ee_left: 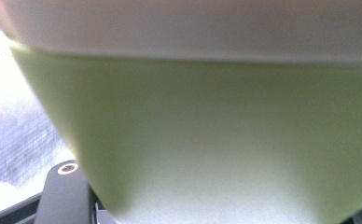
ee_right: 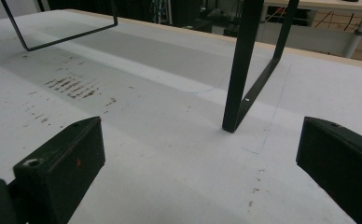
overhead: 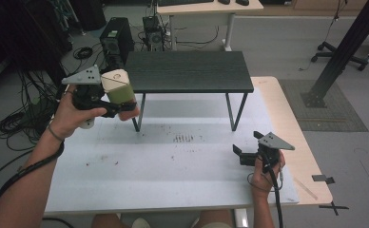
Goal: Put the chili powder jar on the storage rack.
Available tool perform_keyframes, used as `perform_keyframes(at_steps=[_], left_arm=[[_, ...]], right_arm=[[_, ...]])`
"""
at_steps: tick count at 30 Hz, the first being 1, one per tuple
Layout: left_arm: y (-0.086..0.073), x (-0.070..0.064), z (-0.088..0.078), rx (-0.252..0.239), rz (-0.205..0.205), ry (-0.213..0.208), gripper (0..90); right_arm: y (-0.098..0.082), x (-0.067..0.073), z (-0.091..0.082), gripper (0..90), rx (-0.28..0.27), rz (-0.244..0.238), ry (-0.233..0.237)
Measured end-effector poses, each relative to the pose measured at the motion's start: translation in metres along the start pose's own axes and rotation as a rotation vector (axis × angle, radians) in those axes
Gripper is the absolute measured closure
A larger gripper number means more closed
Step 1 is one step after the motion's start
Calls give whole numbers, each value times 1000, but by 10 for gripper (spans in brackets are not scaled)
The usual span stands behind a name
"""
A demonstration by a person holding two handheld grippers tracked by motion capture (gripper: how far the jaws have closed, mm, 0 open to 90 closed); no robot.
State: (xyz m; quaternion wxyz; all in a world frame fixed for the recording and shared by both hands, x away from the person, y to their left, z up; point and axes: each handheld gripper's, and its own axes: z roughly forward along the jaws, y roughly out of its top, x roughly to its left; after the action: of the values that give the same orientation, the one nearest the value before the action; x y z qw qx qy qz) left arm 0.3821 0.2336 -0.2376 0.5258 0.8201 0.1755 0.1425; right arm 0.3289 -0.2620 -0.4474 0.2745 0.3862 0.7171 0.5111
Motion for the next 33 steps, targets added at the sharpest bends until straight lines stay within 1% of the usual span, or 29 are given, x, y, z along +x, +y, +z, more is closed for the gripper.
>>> perform_keyframes(at_steps=[1,6,11,13,19,25,31,33], left_arm=[[4,0,2,-2,3,-8,300],[23,1,10,-17,19,-24,300],[39,2,19,-18,35,-36,300],[45,2,23,-17,41,-34,300],[61,7,32,-37,44,-38,300],[78,13,41,-28,62,-38,300],[89,22,52,-44,50,-47,300],[92,25,56,-38,49,-42,300]], right_arm=[[0,0,0,11,0,0,0],[0,0,0,11,1,-4,1],[0,0,0,11,0,-1,-1],[0,0,0,11,-1,-3,-3],[0,0,0,11,0,-1,-2],[0,0,0,11,-1,-1,-3],[-1,-1,-2,11,-7,9,-11],[-1,-1,-2,11,-9,10,-13]])
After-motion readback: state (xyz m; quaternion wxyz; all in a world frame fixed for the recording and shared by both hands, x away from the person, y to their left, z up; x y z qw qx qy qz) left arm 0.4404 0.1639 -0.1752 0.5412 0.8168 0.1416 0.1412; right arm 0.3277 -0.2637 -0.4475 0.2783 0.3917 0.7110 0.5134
